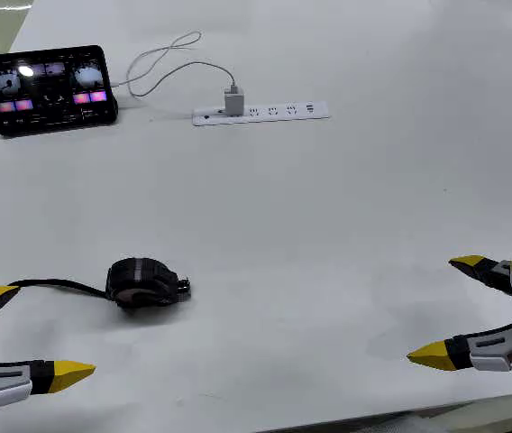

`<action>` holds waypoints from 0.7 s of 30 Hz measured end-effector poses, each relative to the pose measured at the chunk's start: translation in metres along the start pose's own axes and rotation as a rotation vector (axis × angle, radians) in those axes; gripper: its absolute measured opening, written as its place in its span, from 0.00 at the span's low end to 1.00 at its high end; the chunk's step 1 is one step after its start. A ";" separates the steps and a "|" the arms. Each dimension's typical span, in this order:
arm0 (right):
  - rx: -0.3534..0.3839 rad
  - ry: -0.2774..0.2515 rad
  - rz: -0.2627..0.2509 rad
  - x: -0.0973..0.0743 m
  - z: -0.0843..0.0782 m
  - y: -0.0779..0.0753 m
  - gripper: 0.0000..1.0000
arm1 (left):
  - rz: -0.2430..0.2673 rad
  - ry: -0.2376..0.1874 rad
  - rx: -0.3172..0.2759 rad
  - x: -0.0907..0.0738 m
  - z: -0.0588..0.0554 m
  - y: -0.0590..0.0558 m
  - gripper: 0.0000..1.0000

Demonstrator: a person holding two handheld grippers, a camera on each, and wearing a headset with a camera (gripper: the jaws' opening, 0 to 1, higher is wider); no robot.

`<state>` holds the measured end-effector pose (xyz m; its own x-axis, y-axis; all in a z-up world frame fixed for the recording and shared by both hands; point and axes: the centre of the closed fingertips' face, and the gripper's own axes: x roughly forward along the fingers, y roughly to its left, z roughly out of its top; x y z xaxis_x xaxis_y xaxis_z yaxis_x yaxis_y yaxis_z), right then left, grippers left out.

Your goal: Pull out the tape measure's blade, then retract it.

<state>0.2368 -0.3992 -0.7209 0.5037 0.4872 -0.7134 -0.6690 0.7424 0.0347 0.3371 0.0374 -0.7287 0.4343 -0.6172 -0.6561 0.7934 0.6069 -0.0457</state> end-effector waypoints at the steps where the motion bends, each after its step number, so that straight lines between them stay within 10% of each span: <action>1: 0.001 -0.001 -0.002 0.000 0.000 0.000 0.99 | 0.002 -0.002 0.000 0.000 0.001 0.000 0.99; 21: -0.024 -0.014 -0.003 0.001 0.011 0.004 0.99 | -0.010 -0.003 0.040 0.001 0.005 0.004 0.99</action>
<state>0.2406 -0.3913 -0.7138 0.5136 0.4912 -0.7035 -0.6800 0.7331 0.0155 0.3427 0.0370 -0.7256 0.4277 -0.6243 -0.6537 0.8139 0.5806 -0.0219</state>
